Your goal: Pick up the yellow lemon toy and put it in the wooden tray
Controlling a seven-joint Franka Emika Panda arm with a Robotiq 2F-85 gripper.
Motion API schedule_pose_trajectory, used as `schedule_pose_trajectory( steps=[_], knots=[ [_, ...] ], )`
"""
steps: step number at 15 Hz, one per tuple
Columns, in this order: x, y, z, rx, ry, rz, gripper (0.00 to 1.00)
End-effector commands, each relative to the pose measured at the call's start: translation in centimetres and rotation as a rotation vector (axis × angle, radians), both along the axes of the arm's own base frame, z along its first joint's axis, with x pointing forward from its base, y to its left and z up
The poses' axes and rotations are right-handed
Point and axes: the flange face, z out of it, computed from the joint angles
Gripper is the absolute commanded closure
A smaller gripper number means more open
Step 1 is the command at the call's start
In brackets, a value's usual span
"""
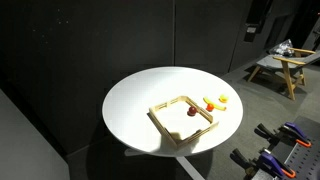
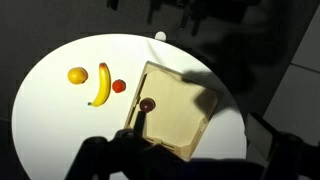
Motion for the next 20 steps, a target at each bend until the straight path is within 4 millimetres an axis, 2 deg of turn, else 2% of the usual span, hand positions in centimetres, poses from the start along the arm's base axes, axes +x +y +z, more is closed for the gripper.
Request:
schedule_pose_trajectory(
  steps=[1, 7, 10, 14, 20],
  knots=[
    [0.0, 0.0, 0.1, 0.000, 0.000, 0.000, 0.00],
    [0.0, 0.0, 0.2, 0.000, -0.001, 0.000, 0.00],
    [0.4, -0.8, 0.2, 0.021, 0.017, -0.009, 0.00],
    [1.2, -2.7, 0.1, 0.045, 0.024, -0.034, 0.00],
    [3.0, -7.3, -0.4, 0.119, 0.014, -0.081, 0.00]
  ],
)
